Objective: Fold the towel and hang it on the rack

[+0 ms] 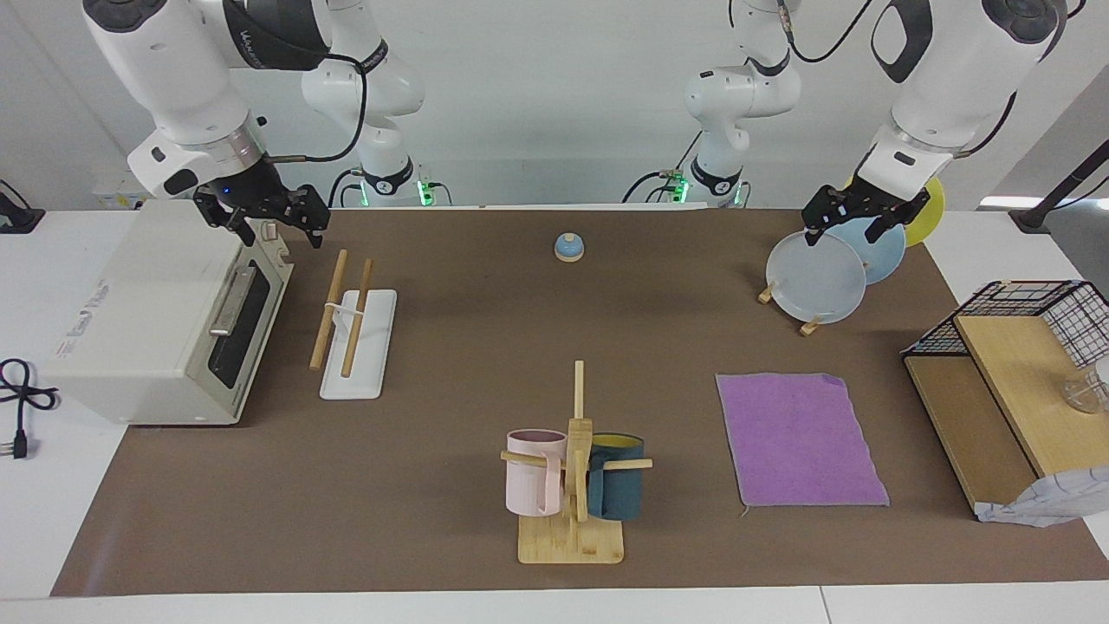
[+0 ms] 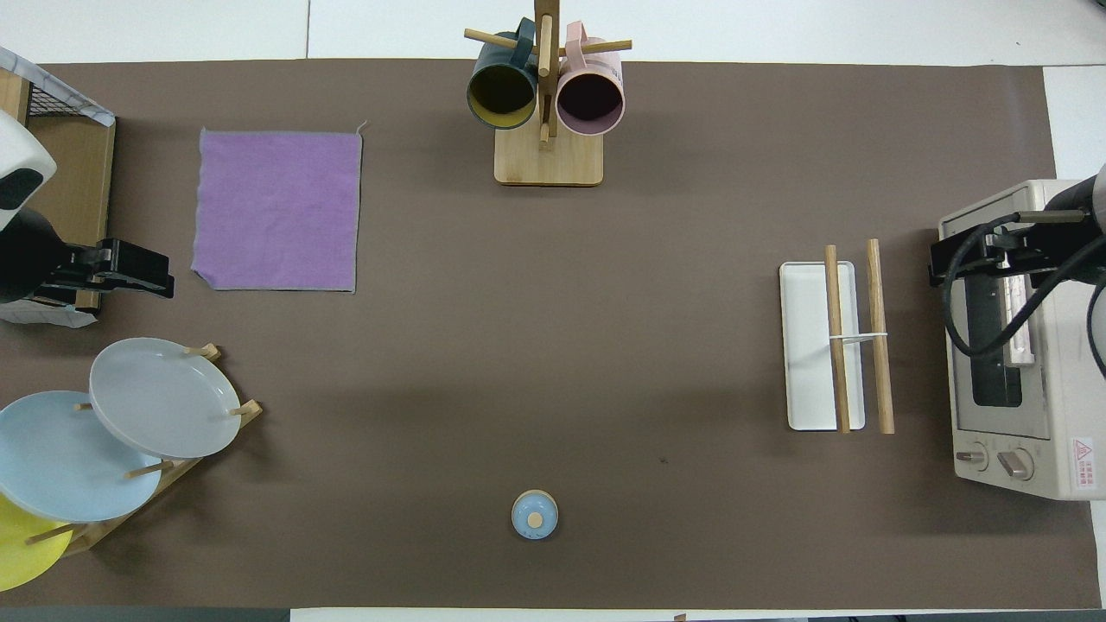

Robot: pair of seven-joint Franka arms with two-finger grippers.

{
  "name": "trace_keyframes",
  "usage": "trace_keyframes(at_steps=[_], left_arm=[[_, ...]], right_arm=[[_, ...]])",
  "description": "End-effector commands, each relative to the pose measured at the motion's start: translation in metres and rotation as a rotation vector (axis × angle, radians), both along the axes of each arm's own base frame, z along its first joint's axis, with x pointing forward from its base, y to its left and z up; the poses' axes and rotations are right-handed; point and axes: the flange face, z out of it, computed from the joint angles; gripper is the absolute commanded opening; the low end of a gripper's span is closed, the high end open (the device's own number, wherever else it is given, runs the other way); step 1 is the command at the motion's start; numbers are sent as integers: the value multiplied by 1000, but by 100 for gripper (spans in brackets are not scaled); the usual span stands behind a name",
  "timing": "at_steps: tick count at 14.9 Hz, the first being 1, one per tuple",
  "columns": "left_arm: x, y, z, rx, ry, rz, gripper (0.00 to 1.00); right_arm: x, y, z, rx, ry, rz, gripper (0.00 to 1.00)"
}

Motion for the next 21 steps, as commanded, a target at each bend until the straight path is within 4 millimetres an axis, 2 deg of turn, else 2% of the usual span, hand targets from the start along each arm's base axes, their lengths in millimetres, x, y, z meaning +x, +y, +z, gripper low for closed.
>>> trace_keyframes(at_steps=[1,8,11,13,14,15,17,19,21], left_arm=[[-1,3,1,20,-16,-6,100],[-6,3,-2,25,6,9,100],[-10,12,-9,29,9,51,100],[-3,32,-16,23,-19,71,100],[3,35,-23,19,-30,76,100],[11,36,-34,16,-41,77,100],[27,52,-61,10,-59,105,100],[41,57,-97,4,-91,111,100],[59,58,-140,-6,-77,112,100]], right_arm=[[-3,1,4,18,-4,-6,100],[-3,0,4,18,-4,-8,100],[-3,1,4,19,1,-8,100],[-5,0,4,19,1,-9,100],[-5,0,3,19,1,-9,100],[-6,3,2,19,7,-5,100],[-11,5,12,25,-4,30,100],[-12,9,11,38,-8,35,100],[-12,22,9,37,-11,53,100]])
